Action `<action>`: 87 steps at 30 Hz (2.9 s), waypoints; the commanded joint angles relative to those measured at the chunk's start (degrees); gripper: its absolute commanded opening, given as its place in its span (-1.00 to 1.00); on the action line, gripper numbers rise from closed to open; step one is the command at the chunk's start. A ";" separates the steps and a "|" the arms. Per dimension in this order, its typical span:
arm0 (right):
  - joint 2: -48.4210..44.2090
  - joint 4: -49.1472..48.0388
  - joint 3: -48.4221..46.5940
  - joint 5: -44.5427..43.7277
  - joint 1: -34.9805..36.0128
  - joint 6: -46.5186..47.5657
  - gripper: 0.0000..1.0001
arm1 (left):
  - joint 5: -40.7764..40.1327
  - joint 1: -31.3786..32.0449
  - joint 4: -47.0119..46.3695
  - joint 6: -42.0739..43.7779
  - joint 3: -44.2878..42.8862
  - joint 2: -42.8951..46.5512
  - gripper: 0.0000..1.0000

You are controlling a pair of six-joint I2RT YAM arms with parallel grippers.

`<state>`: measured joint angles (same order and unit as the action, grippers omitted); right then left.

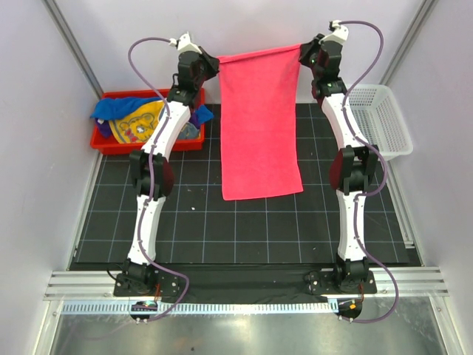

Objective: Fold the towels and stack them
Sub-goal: Fold the towel

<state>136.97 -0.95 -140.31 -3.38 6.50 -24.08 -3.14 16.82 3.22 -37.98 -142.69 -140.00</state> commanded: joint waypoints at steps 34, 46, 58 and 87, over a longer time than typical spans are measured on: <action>-40.71 3.84 58.30 0.12 -1.76 -9.24 -0.98 | 10.25 -0.30 -4.54 -4.39 59.00 37.26 -1.00; -42.93 9.91 52.34 -0.23 -2.72 -6.77 -0.98 | 8.85 0.67 -0.68 -3.33 57.01 38.32 -1.00; -41.60 13.43 44.15 0.48 -3.69 -6.25 -0.98 | 8.23 0.58 4.77 -1.22 49.09 37.17 -1.00; -31.06 13.52 35.63 2.24 -3.78 -7.04 -0.98 | 6.56 -0.91 12.86 3.35 30.01 24.51 -1.00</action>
<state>107.39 14.68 -103.26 1.98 4.29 -32.03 6.11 17.82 16.27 -36.88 -113.80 -116.97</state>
